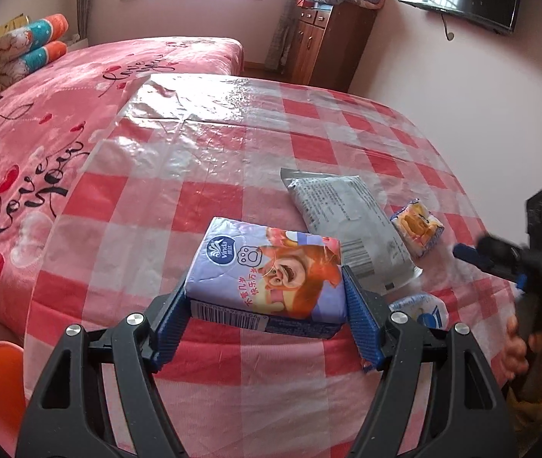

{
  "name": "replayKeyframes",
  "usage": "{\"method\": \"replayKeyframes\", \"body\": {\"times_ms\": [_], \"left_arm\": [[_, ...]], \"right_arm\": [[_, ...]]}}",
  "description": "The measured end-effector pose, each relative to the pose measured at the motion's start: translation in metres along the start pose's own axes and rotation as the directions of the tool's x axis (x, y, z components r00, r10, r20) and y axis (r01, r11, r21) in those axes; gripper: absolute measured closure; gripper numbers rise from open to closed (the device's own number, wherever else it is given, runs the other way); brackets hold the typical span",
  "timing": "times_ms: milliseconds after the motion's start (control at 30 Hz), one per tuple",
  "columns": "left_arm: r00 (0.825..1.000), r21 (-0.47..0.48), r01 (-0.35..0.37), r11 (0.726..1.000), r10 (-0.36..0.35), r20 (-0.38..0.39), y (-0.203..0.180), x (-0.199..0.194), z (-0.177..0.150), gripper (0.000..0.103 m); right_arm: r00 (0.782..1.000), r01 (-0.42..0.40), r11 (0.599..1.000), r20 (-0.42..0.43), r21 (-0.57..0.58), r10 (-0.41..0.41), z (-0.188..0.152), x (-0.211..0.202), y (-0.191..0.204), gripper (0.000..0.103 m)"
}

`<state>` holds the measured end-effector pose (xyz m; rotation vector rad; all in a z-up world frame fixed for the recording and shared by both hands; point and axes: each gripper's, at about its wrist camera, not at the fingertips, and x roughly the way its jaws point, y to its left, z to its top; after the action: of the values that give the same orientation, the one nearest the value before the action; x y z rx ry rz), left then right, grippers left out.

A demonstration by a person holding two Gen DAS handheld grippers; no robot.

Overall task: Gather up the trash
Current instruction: 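Move the open right tool to the yellow-blue snack bag while the left holds the carton, then close the right tool on the yellow-blue snack bag and lift it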

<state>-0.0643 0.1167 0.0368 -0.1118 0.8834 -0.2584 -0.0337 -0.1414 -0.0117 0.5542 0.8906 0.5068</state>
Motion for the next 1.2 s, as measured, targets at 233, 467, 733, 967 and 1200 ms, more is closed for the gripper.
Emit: {"method": "replayKeyframes", "body": {"times_ms": [233, 467, 733, 967, 1200], "left_arm": [[0.999, 0.006, 0.047, 0.999, -0.047, 0.014, 0.008, -0.007, -0.008, 0.029], [0.996, 0.021, 0.084, 0.996, -0.084, -0.002, 0.012, -0.004, -0.022, 0.029], [0.996, 0.054, 0.093, 0.994, -0.093, -0.005, 0.013, -0.006, -0.032, 0.029], [0.994, 0.036, 0.104, 0.994, -0.104, -0.021, 0.020, 0.000, -0.035, 0.029], [0.993, 0.036, 0.116, 0.993, -0.115, -0.032, 0.018, 0.006, -0.034, 0.029]], "right_arm": [[0.993, 0.117, 0.993, 0.022, -0.023, -0.117, 0.008, 0.024, 0.014, 0.032], [0.960, 0.280, 0.948, 0.046, -0.154, -0.276, 0.015, 0.057, 0.040, 0.026], [0.921, 0.389, 0.889, 0.074, -0.241, -0.383, 0.027, 0.086, 0.050, 0.017], [0.915, 0.402, 0.884, 0.078, -0.240, -0.395, 0.039, 0.089, 0.044, 0.019], [0.899, 0.439, 0.872, 0.098, -0.215, -0.428, 0.037, 0.084, 0.042, 0.027]]}}
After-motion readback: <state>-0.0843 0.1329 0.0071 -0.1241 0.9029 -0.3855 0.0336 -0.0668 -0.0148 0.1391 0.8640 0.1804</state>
